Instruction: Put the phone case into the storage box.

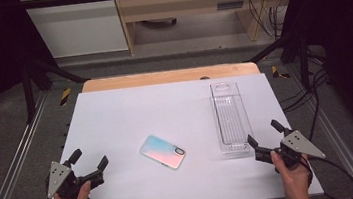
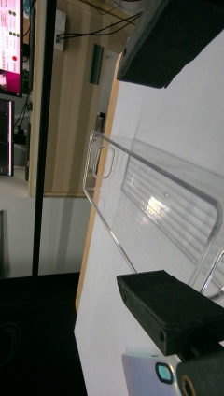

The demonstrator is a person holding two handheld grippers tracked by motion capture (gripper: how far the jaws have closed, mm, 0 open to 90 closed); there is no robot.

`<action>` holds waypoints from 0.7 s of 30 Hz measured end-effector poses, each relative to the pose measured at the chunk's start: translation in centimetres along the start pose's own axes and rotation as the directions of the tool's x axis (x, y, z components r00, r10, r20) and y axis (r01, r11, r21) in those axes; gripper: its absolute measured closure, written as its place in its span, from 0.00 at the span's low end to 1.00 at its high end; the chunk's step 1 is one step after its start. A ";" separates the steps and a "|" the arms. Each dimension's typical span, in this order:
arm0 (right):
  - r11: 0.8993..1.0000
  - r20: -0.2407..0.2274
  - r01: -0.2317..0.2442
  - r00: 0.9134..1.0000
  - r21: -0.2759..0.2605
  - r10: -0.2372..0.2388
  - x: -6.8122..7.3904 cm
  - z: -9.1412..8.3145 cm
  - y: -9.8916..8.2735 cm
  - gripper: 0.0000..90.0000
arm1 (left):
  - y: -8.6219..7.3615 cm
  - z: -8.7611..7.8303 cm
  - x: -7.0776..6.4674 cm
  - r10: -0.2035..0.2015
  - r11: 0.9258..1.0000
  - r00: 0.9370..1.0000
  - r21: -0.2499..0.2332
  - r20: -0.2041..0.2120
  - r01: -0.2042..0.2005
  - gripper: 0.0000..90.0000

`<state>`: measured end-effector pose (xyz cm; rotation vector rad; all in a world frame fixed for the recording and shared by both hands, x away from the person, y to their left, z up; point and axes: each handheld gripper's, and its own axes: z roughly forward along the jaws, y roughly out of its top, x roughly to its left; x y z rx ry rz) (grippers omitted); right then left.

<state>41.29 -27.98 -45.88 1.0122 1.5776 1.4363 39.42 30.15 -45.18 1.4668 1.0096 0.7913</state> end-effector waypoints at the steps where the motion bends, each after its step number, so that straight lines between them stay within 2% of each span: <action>1: 1.000 0.004 -0.003 1.000 0.003 0.003 -0.1 -0.1 -0.1 0.05 | 0.0 0.0 -0.2 0.010 1.000 1.000 0.010 0.000 -0.010 0.03; 6: 1.000 0.028 -0.003 1.000 0.020 0.002 -0.4 -0.7 -0.3 0.04 | 0.1 0.4 -1.2 0.026 0.999 0.999 0.042 0.020 -0.027 0.04; 8: 1.000 0.036 -0.008 0.999 0.017 0.007 -0.4 -1.1 -0.3 0.03 | 0.1 0.5 -1.6 0.047 0.997 0.999 0.066 0.021 -0.048 0.05; 11: 1.000 0.061 -0.011 0.998 0.021 0.010 -0.4 -1.5 -0.4 0.03 | 0.1 0.9 -2.0 0.048 0.993 0.999 0.105 0.025 -0.050 0.08; 12: 1.000 0.069 -0.015 0.998 0.019 0.014 -0.5 -1.5 -0.5 0.03 | 0.2 1.2 -2.2 0.051 0.991 0.998 0.122 0.029 -0.054 0.10; 14: 1.000 0.075 -0.020 0.997 0.014 0.018 -0.5 -1.7 -0.4 0.03 | 0.4 2.0 -2.5 0.058 0.986 0.997 0.152 0.049 -0.065 0.21; 15: 1.000 0.075 -0.020 0.997 0.014 0.018 -0.5 -1.7 -0.4 0.03 | 0.4 2.0 -2.5 0.058 0.986 0.997 0.152 0.049 -0.065 0.23; 16: 1.000 0.076 -0.017 0.997 0.011 0.016 -0.5 -1.7 -0.3 0.03 | 0.7 3.0 -2.9 0.088 0.978 0.993 0.183 0.074 -0.100 0.26; 20: 1.000 0.080 -0.019 0.997 0.009 0.018 -0.6 -1.7 -0.4 0.03 | 1.4 5.0 -3.5 0.093 0.964 0.989 0.239 0.117 -0.119 0.36; 21: 1.000 0.079 -0.021 0.997 0.007 0.020 -0.6 -1.7 -0.4 0.03 | 1.7 5.6 -3.7 0.095 0.958 0.988 0.258 0.124 -0.125 0.40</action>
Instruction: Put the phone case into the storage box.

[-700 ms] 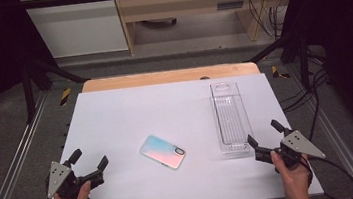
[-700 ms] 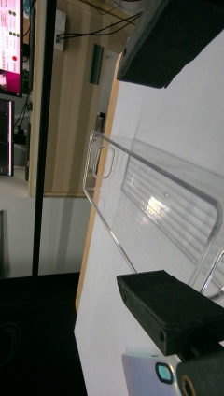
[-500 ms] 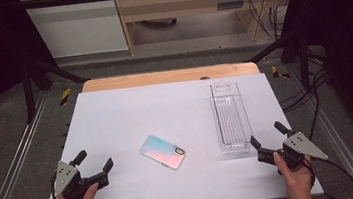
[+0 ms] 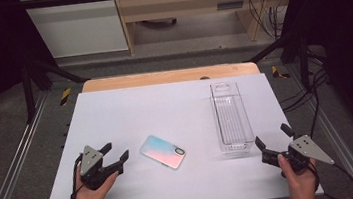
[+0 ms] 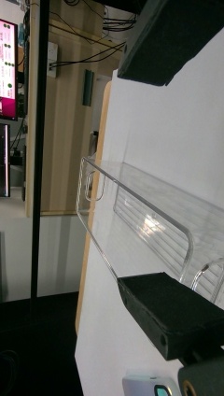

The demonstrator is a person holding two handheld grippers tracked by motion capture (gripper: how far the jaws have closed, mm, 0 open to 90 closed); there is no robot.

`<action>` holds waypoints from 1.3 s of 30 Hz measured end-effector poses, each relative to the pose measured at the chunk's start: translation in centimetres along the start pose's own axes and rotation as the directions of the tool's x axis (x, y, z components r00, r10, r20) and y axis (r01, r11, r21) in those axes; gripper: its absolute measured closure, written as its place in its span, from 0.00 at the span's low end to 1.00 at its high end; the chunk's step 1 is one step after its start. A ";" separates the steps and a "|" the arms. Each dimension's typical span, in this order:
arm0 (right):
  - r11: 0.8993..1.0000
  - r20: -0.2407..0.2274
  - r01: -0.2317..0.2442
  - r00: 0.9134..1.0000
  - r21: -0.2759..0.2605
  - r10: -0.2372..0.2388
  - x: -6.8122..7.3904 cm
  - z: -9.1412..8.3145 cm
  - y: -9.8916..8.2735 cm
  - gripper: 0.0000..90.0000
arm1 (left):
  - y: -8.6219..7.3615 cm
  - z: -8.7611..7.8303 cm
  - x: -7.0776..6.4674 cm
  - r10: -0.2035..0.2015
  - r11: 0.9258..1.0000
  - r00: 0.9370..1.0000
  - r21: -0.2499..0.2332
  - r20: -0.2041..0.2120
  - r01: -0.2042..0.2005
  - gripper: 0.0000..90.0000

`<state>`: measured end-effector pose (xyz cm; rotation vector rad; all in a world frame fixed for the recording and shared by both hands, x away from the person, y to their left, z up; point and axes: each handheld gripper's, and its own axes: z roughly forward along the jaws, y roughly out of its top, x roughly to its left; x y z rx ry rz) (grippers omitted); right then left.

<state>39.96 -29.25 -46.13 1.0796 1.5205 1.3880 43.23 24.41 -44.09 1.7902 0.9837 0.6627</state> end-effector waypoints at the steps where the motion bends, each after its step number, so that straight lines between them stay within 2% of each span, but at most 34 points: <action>1: 1.000 0.001 -0.003 1.000 0.001 0.003 0.0 -0.1 0.0 0.03 | 0.3 0.5 -0.1 0.008 1.000 1.000 0.023 -0.002 -0.008 0.44; 4: 1.000 0.004 -0.004 1.000 -0.004 0.004 0.0 -0.1 0.1 0.04 | 1.2 1.8 -0.2 0.033 0.997 0.999 0.077 0.003 -0.033 0.55; 6: 1.000 0.003 -0.002 1.000 -0.005 0.002 0.1 -0.1 0.1 0.04 | 1.6 2.4 -0.3 0.046 0.995 0.999 0.092 0.003 -0.046 0.62; 10: 1.000 0.000 0.000 1.000 -0.003 0.000 0.3 0.1 0.2 0.04 | 2.1 3.4 -0.2 0.025 0.993 1.000 0.117 0.006 -0.025 0.77; 13: 1.000 0.002 0.002 1.000 -0.005 -0.002 0.4 0.2 0.2 0.04 | 2.4 4.5 -0.1 0.015 0.986 1.000 0.168 0.005 -0.016 0.87; 14: 1.000 0.002 0.002 1.000 -0.005 -0.002 0.4 0.2 0.2 0.04 | 2.4 4.5 -0.1 0.015 0.986 1.000 0.168 0.005 -0.016 0.90; 17: 1.000 -0.004 0.013 1.000 0.000 -0.013 0.5 0.1 0.1 0.04 | 2.6 5.6 0.0 0.017 0.980 1.000 0.200 0.004 -0.018 0.98; 22: 1.000 -0.008 0.007 1.000 -0.005 -0.007 0.6 0.1 0.2 0.04 | 2.2 7.2 0.1 -0.015 0.967 1.000 0.255 0.012 0.011 1.00; 24: 1.000 -0.013 0.006 1.000 -0.004 -0.006 0.6 0.2 0.2 0.04 | 2.1 7.4 0.0 -0.012 0.966 1.000 0.260 0.014 0.008 1.00; 25: 1.000 -0.015 0.009 1.000 -0.003 -0.009 0.7 0.2 0.2 0.04 | 2.0 8.0 -0.3 0.008 0.959 1.000 0.282 0.019 -0.014 1.00; 27: 1.000 -0.018 0.012 1.000 -0.002 -0.012 0.8 0.3 0.2 0.04 | 1.9 8.5 -0.5 0.026 0.953 1.000 0.302 0.016 -0.029 1.00; 31: 1.000 -0.018 0.017 1.000 -0.001 -0.017 0.8 0.2 0.2 0.04 | 1.7 9.3 -0.4 0.020 0.945 1.000 0.326 0.008 -0.022 1.00; 34: 1.000 -0.016 0.014 1.000 -0.002 -0.014 0.7 0.2 0.2 0.04 | 1.3 9.9 -0.4 0.033 0.934 0.999 0.356 0.003 -0.032 1.00; 39: 1.000 -0.021 0.015 1.000 0.002 -0.015 0.7 0.2 0.2 0.04 | 0.9 10.5 -0.4 0.033 0.928 0.999 0.371 0.010 -0.034 1.00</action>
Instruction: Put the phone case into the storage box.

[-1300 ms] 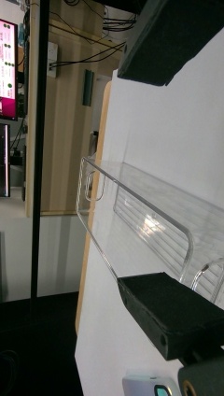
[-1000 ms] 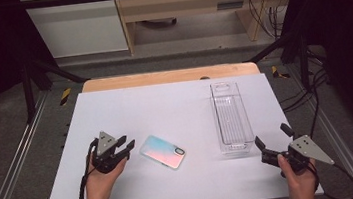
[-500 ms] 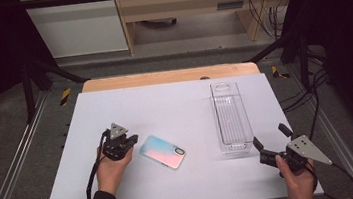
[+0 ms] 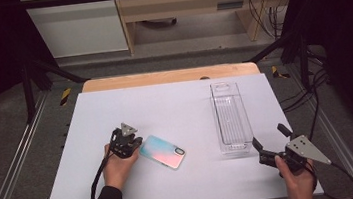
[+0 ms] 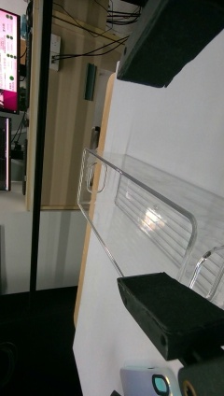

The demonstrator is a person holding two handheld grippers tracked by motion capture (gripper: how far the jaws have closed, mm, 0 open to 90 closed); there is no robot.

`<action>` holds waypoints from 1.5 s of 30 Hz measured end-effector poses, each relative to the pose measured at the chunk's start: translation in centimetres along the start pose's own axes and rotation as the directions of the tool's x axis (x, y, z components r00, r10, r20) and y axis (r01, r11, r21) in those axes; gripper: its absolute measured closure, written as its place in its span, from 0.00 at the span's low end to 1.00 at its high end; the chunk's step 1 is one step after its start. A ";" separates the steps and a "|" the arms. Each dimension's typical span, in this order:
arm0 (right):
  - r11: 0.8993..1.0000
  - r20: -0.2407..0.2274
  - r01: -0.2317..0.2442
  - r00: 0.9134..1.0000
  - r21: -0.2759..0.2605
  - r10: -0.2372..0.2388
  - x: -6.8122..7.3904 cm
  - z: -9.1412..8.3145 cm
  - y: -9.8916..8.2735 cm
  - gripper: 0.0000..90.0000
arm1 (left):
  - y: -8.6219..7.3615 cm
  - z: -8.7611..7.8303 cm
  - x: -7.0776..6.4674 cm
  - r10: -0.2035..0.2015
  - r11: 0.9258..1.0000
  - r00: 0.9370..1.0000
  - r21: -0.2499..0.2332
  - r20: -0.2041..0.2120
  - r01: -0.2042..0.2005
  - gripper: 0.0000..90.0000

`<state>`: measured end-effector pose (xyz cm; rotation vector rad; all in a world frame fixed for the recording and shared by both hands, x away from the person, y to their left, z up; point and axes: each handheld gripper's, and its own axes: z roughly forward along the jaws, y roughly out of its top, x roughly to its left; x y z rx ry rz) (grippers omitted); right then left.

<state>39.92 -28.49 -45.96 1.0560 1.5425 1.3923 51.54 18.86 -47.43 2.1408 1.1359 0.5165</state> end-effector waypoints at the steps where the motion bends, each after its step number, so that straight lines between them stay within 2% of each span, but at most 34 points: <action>1: 1.000 0.000 0.000 1.000 -0.002 0.000 0.0 0.0 0.0 0.04 | 0.0 0.1 -0.1 0.003 1.000 1.000 0.005 0.004 -0.003 1.00; 11: 1.000 0.002 -0.003 1.000 -0.001 0.003 -0.1 0.0 0.0 0.04 | 0.0 0.2 -0.5 0.013 1.000 1.000 0.008 0.014 -0.014 1.00; 27: 1.000 -0.003 -0.004 1.000 0.002 0.004 -0.1 0.0 0.0 0.04 | 0.3 0.4 -3.4 0.061 0.998 0.996 0.007 0.068 -0.062 1.00; 45: 1.000 -0.007 0.003 1.000 0.005 -0.003 0.0 0.0 0.0 0.04 | 0.5 0.5 -4.7 0.079 0.997 0.992 0.003 0.097 -0.079 1.00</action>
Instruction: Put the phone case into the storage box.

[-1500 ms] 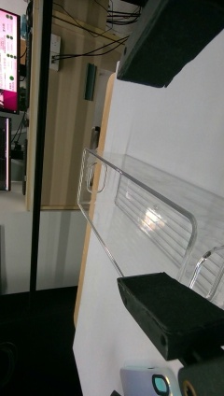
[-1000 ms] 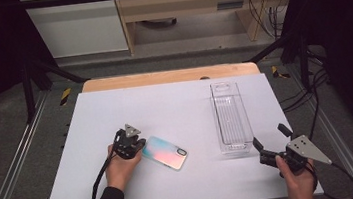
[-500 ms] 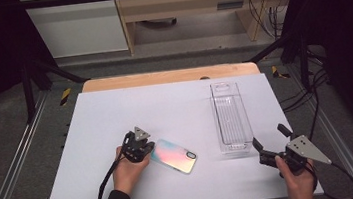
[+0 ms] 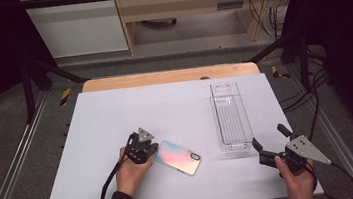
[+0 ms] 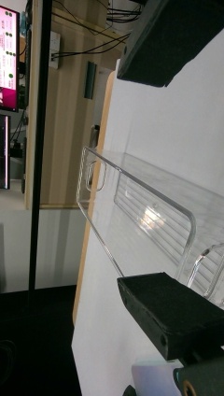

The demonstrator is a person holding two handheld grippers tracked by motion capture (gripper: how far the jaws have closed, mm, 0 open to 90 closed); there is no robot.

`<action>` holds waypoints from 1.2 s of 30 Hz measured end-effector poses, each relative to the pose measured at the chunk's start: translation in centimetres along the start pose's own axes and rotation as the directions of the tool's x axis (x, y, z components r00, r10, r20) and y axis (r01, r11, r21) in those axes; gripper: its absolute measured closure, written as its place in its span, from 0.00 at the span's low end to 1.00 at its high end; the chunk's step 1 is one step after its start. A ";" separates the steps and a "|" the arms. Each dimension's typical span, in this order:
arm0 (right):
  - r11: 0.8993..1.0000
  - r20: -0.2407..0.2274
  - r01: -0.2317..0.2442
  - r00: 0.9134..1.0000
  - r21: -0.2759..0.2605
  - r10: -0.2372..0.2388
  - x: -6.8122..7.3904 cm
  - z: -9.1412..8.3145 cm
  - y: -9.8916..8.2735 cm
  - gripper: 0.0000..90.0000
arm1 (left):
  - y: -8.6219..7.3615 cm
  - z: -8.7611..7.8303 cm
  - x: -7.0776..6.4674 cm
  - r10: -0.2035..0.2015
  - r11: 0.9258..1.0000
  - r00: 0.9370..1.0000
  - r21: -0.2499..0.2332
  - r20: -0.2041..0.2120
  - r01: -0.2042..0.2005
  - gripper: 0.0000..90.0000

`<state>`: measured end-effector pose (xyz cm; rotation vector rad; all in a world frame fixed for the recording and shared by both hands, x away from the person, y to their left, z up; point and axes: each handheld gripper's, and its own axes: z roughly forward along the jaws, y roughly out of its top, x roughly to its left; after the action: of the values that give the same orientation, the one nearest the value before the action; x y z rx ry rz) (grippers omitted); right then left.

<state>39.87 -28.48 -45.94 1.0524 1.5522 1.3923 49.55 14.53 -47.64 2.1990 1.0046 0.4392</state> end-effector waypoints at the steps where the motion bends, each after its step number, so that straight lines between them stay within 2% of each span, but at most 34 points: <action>1: 1.000 0.000 0.002 1.000 0.000 -0.002 0.0 0.0 0.0 0.04 | 0.0 0.0 -0.1 -0.004 1.000 1.000 -0.005 0.004 0.004 1.00; 3: 1.000 -0.001 0.002 1.000 0.002 -0.002 0.1 0.0 0.0 0.03 | 0.0 0.1 -0.3 -0.001 1.000 1.000 -0.010 -0.001 0.001 1.00; 5: 1.000 -0.004 0.005 1.000 0.006 -0.005 0.1 0.0 0.0 0.03 | -0.1 0.0 -0.2 -0.003 1.000 1.000 -0.028 -0.028 0.002 0.99; 6: 1.000 -0.004 0.009 1.000 0.006 -0.009 0.2 0.0 0.0 0.03 | -0.2 -0.1 -0.2 -0.012 0.999 0.999 -0.048 -0.043 0.010 0.94; 7: 1.000 -0.004 0.009 1.000 0.006 -0.009 0.2 0.0 0.0 0.03 | -0.2 -0.1 -0.2 -0.012 0.999 0.999 -0.048 -0.043 0.010 0.92; 8: 1.000 -0.014 0.012 1.000 0.014 -0.012 0.4 -0.1 0.2 0.03 | -0.4 -0.5 -0.1 -0.026 0.996 0.998 -0.086 -0.065 0.021 0.87; 10: 1.000 -0.013 0.019 1.000 0.019 -0.018 0.7 -0.2 0.3 0.03 | -0.7 -1.2 -0.1 -0.031 0.990 0.995 -0.138 -0.100 0.017 0.76; 11: 0.999 -0.013 0.023 1.000 0.024 -0.022 0.9 -0.2 0.5 0.03 | -0.9 -1.7 0.0 -0.037 0.986 0.994 -0.166 -0.102 0.020 0.71; 12: 0.999 -0.013 0.023 1.000 0.024 -0.022 0.9 -0.2 0.5 0.03 | -0.9 -1.7 0.0 -0.037 0.986 0.994 -0.166 -0.102 0.020 0.69; 13: 0.999 -0.025 0.025 0.999 0.041 -0.024 1.3 -0.3 0.8 0.02 | -1.1 -2.1 0.1 -0.047 0.981 0.994 -0.193 -0.098 0.027 0.64; 14: 0.999 -0.025 0.025 0.999 0.041 -0.024 1.3 -0.3 0.8 0.02 | -1.3 -2.5 0.1 -0.049 0.977 0.994 -0.213 -0.102 0.026 0.64; 16: 0.998 -0.057 0.023 0.998 0.057 -0.020 1.7 -0.1 1.6 0.03 | -2.0 -3.4 0.4 -0.044 0.968 0.989 -0.252 -0.139 0.007 0.49; 17: 0.996 -0.069 0.046 0.997 0.073 -0.041 2.1 0.0 2.1 0.03 | -2.2 -3.8 0.5 -0.054 0.964 0.989 -0.264 -0.136 0.017 0.42; 18: 0.990 -0.072 0.111 0.992 0.085 -0.105 2.9 0.2 3.1 0.03 | -2.7 -4.4 0.8 -0.073 0.956 0.990 -0.290 -0.122 0.035 0.33; 19: 0.988 -0.077 0.131 0.989 0.086 -0.125 3.2 0.3 3.4 0.03 | -3.5 -5.4 1.1 -0.094 0.946 0.989 -0.319 -0.113 0.054 0.31; 21: 0.985 -0.109 0.142 0.985 0.094 -0.132 4.3 0.6 4.3 0.03 | -4.5 -6.4 1.3 -0.100 0.935 0.987 -0.351 -0.124 0.051 0.25; 22: 0.982 -0.124 0.159 0.982 0.102 -0.146 5.0 0.8 4.7 0.03 | -4.9 -6.8 1.4 -0.097 0.934 0.986 -0.355 -0.137 0.043 0.20; 23: 0.976 -0.132 0.183 0.977 0.121 -0.167 5.8 1.1 5.1 0.03 | -5.4 -7.3 1.5 -0.107 0.928 0.984 -0.370 -0.144 0.047 0.16; 25: 0.964 -0.162 0.223 0.967 0.145 -0.199 7.3 1.6 5.9 0.03 | -6.3 -8.1 1.9 -0.134 0.911 0.982 -0.407 -0.134 0.069 0.11; 26: 0.962 -0.184 0.229 0.962 0.151 -0.200 8.0 1.8 6.2 0.04 | -6.5 -8.5 2.0 -0.143 0.907 0.982 -0.414 -0.126 0.079 0.08; 27: 0.960 -0.204 0.233 0.958 0.158 -0.199 8.7 2.1 6.5 0.04 | -6.7 -9.0 2.2 -0.143 0.906 0.982 -0.417 -0.124 0.079 0.06; 28: 0.956 -0.221 0.240 0.954 0.167 -0.201 9.4 2.5 6.7 0.04 | -6.9 -9.5 2.2 -0.150 0.901 0.980 -0.427 -0.131 0.081 0.06; 31: 0.940 -0.269 0.281 0.937 0.193 -0.224 11.1 3.6 6.9 0.04 | -7.8 -10.9 2.4 -0.174 0.882 0.973 -0.462 -0.150 0.087 0.05; 33: 0.932 -0.305 0.289 0.927 0.217 -0.216 12.2 4.4 6.7 0.04 | -8.5 -11.4 2.4 -0.181 0.880 0.972 -0.466 -0.150 0.092 0.05; 35: 0.924 -0.348 0.302 0.914 0.234 -0.210 13.1 5.2 6.3 0.04 | -9.4 -11.9 2.4 -0.166 0.885 0.971 -0.460 -0.173 0.069 0.04; 36: 0.924 -0.348 0.302 0.914 0.234 -0.210 13.1 5.2 6.3 0.04 | -9.4 -11.9 2.4 -0.166 0.885 0.971 -0.460 -0.173 0.069 0.04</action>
<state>40.62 -14.08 -40.46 0.7674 2.0955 1.2190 39.68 26.05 -45.58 1.6882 1.0180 0.7752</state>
